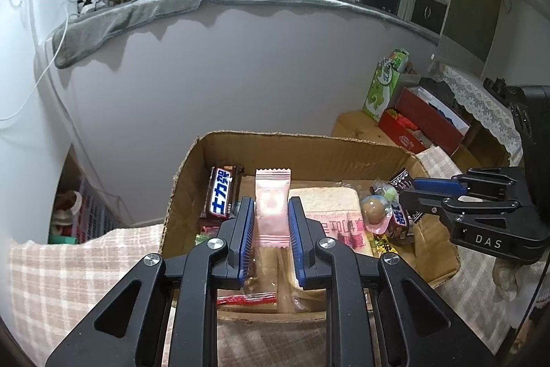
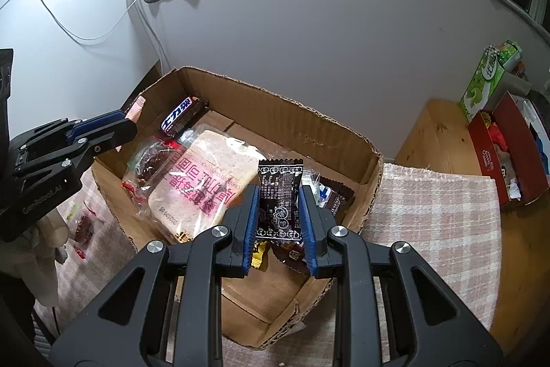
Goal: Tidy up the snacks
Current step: 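Carry the pink candy and chocolate packet into the box and release both, then move both grippers back over the remaining snacks on the table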
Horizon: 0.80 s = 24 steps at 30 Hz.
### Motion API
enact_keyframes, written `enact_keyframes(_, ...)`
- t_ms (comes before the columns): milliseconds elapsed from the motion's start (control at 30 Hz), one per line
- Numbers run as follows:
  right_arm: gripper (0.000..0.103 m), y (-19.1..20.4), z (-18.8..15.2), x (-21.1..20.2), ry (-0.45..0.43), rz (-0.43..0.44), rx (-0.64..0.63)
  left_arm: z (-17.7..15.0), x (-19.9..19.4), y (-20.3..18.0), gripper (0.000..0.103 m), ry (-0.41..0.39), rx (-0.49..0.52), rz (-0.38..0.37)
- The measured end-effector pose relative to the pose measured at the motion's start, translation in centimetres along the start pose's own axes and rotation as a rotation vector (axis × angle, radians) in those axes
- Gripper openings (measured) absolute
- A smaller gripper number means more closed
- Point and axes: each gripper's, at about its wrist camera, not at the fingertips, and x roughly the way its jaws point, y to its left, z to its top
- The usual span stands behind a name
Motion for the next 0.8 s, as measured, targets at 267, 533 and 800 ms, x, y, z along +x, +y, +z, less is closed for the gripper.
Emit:
enact_keyframes(267, 0.075, 0.5, -0.3, -1.1, -0.055, -0.03, -0.029, 0.1, -0.4, 0.0, 0.046, -0.009, 0.0, 0.02)
enact_keyframes(533, 0.076, 1.1, -0.5, -2.4, -0.07, -0.045, -0.036, 0.1, -1.9, 0.2, 0.046, -0.025, -0.009, 0.011)
enact_keyframes(800, 0.081, 1.5, -1.6, -4.2, -0.084, -0.033, -0.025, -1.0, -5.4, 2.0, 0.046, -0.063, -0.034, 0.015)
